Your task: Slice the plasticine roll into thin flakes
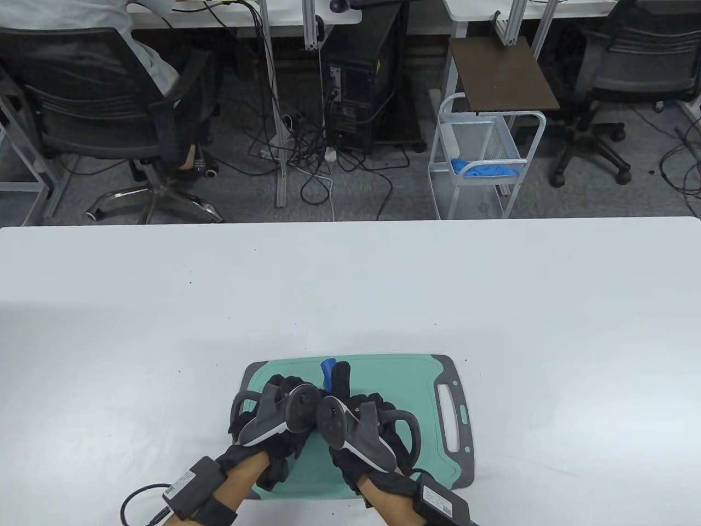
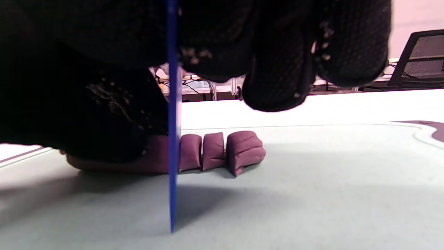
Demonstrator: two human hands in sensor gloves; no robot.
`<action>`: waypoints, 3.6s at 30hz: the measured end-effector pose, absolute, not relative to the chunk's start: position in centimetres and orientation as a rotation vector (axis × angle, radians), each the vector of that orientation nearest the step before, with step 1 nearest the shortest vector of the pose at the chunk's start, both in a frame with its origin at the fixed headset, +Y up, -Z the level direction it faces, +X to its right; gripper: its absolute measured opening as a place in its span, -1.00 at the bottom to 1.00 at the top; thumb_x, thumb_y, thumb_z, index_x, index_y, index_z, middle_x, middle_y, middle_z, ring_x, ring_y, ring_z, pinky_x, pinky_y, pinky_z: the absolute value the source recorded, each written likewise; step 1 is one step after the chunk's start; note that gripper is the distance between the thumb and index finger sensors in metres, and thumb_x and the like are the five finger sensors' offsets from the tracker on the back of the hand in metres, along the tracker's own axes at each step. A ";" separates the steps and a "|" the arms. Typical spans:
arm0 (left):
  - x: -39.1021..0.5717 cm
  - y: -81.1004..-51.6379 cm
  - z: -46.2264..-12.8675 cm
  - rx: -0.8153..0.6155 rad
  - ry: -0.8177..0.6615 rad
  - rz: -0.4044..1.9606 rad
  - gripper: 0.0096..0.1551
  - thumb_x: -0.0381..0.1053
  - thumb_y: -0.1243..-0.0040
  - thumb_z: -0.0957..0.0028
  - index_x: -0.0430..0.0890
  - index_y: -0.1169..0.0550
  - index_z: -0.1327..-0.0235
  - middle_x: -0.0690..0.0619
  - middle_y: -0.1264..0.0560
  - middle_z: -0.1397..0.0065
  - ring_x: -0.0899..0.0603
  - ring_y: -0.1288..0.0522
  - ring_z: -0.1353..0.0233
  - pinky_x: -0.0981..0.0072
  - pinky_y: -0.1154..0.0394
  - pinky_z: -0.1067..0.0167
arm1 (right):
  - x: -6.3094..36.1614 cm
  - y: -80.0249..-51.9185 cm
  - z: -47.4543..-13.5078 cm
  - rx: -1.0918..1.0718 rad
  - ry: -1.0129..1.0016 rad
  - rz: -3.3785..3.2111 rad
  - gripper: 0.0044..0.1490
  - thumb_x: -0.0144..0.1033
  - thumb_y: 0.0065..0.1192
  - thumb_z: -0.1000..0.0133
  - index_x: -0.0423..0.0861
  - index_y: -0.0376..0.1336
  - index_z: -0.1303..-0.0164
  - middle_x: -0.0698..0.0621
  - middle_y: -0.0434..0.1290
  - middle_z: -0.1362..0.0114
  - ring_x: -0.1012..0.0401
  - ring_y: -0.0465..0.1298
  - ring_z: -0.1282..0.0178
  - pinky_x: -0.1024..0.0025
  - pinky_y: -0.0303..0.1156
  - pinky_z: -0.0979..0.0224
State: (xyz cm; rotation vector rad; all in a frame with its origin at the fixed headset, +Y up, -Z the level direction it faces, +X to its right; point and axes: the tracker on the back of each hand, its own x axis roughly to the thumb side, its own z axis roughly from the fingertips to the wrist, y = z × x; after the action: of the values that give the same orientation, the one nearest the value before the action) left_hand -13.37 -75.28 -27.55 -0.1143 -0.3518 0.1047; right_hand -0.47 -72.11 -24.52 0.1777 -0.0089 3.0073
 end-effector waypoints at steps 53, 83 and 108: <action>-14.5 -74.7 -28.0 -0.155 -0.346 0.064 -0.43 0.20 -0.45 0.32 0.21 -0.67 -0.04 0.22 -0.68 -0.27 -0.21 -0.58 -0.47 -0.24 -0.37 -0.46 | 0.1 -69.4 -22.2 0.145 0.034 2.958 0.10 -0.10 0.35 -0.04 -0.13 -0.22 -0.57 -0.04 0.58 0.23 -0.09 0.61 0.02 -0.22 0.48 -0.18; -14.5 -74.7 -28.0 -0.151 -0.350 0.066 -0.45 0.19 -0.45 0.30 0.20 -0.67 -0.03 0.22 -0.69 -0.26 -0.21 -0.57 -0.47 -0.24 -0.37 -0.46 | -0.6 -69.9 -22.4 0.178 0.038 2.995 0.10 -0.11 0.34 -0.04 -0.14 -0.22 -0.57 -0.04 0.57 0.23 -0.09 0.61 0.02 -0.22 0.48 -0.18; -14.5 -74.7 -28.0 -0.151 -0.350 0.066 -0.45 0.19 -0.44 0.30 0.19 -0.67 -0.03 0.21 -0.68 -0.26 -0.20 -0.57 -0.47 -0.24 -0.37 -0.46 | -0.9 -69.7 -22.5 0.187 0.038 3.011 0.10 -0.11 0.33 -0.04 -0.13 -0.23 -0.57 -0.04 0.57 0.23 -0.09 0.61 0.02 -0.22 0.48 -0.18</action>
State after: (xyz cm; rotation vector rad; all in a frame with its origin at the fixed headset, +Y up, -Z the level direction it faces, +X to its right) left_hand -14.51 -74.74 -28.00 -0.1514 -0.3495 0.0663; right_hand -0.87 -69.66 -22.52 0.1868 0.0382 3.0112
